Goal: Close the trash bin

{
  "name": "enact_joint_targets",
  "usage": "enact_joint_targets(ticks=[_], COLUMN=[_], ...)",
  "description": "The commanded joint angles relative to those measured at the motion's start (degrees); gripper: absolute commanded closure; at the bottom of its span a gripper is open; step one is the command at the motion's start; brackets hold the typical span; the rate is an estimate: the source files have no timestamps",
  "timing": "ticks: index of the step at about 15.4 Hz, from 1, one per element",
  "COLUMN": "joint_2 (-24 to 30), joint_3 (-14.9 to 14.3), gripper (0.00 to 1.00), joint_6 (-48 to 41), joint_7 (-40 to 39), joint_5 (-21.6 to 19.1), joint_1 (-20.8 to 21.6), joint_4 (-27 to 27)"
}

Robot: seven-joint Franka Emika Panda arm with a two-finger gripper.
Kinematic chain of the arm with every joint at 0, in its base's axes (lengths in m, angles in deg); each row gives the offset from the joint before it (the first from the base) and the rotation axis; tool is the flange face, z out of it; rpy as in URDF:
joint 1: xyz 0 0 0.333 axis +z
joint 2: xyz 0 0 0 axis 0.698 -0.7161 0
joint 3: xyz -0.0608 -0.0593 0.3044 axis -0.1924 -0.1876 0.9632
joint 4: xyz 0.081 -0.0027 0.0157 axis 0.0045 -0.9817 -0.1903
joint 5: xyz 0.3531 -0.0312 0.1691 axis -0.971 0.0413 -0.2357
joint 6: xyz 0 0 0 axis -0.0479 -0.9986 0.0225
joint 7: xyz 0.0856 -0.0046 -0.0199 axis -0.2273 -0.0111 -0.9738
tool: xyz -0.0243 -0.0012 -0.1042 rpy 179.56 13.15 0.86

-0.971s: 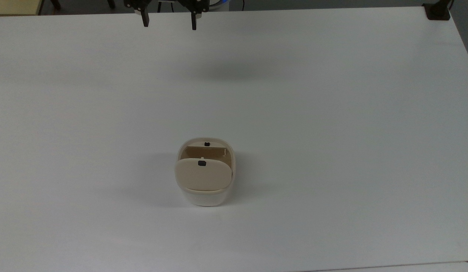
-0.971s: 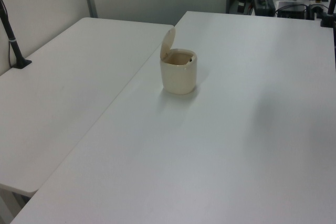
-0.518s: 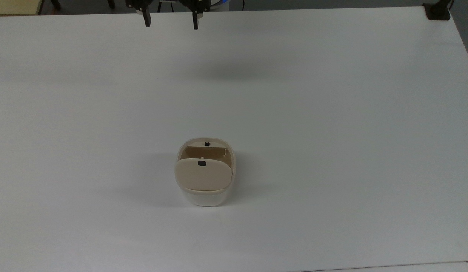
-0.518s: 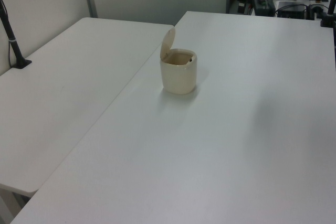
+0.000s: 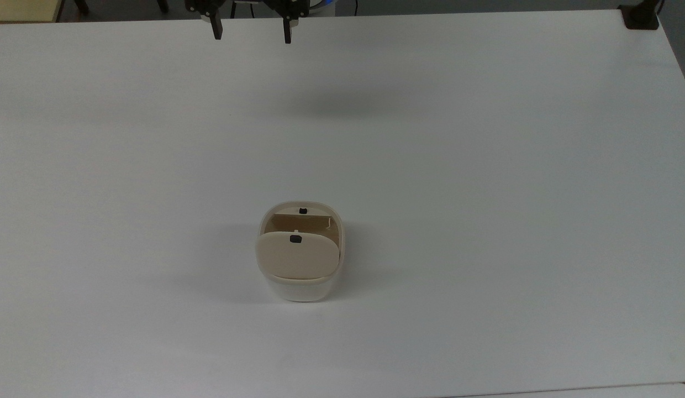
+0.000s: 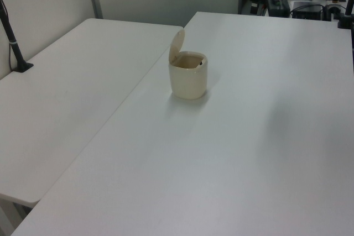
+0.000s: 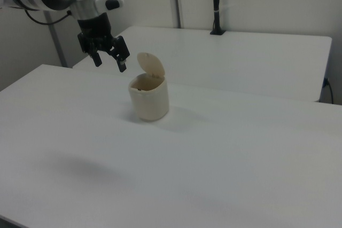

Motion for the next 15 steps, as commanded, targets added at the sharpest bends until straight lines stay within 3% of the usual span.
enact_joint_targets(ticks=[1, 6, 10, 15], joint_2=[-1.3, -8.2, -14.4, -20.5], joint_3=[-0.2, 0.1, -0.2, -0.5], gripper=[0.00, 0.00, 0.00, 0.03], joint_6=[0.6, 11.2, 17.3, 32.5], joint_7=[9.5, 30.7, 42.3, 58.2], joint_5=[-1.1, 0.0, 0.1, 0.2], joint_1=[0.6, 3.2, 4.0, 4.1], joint_4=[1.2, 5.0, 10.6, 15.5])
